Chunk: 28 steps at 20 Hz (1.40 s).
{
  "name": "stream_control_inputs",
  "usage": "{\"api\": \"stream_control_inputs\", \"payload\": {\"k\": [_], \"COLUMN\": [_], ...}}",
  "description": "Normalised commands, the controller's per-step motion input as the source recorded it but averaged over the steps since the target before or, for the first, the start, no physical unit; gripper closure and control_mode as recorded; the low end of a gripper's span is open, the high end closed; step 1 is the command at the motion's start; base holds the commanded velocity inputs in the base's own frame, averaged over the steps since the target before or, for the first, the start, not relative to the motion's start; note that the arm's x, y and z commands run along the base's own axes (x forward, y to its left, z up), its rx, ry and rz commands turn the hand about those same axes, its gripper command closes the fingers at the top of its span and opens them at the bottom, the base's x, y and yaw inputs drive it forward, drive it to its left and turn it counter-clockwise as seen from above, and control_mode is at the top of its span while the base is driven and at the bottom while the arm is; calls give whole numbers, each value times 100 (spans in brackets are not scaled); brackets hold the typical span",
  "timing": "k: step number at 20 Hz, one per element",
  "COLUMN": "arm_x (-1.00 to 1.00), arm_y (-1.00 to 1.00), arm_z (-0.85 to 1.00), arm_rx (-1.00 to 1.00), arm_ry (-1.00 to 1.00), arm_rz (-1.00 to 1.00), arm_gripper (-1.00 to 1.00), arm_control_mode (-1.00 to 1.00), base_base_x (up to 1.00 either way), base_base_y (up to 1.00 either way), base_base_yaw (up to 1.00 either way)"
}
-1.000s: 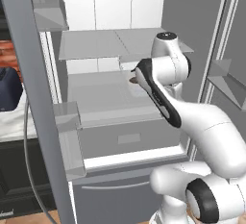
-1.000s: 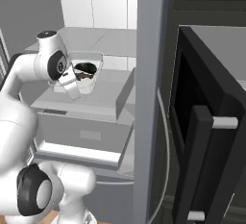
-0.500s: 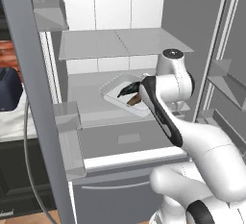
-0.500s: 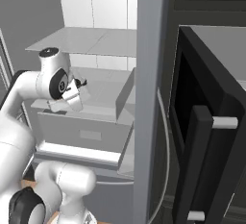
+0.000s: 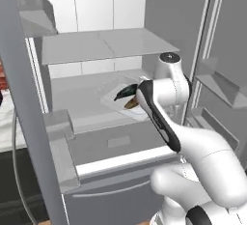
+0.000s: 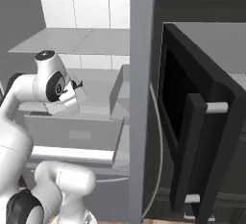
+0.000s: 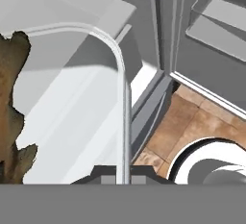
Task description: Place the tupperware containing the fish and eggplant meal in the microwave. Close the microwave door and press the start button to reheat the meal.
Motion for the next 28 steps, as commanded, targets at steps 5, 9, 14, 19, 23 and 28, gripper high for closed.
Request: {"api": "stream_control_inputs", "payload": {"k": [5, 9, 14, 19, 23, 28], "arm_x": [0, 0, 0, 0, 0, 0], "arm_y": [0, 0, 0, 0, 0, 0], "arm_z": [0, 0, 0, 0, 0, 0], "arm_rx": [0, 0, 0, 0, 0, 0], "arm_ry": [0, 0, 0, 0, 0, 0], "arm_rz": [0, 0, 0, 0, 0, 0], "arm_gripper": [100, 100, 100, 100, 100, 100], "arm_control_mode": [100, 100, 100, 100, 100, 100], "base_base_x": [-64, -99, -100, -69, -19, 0], "base_base_y": [30, 42, 20, 2, -1, -8], "base_base_yaw": [-51, -35, -35, -57, -71, -75]}}
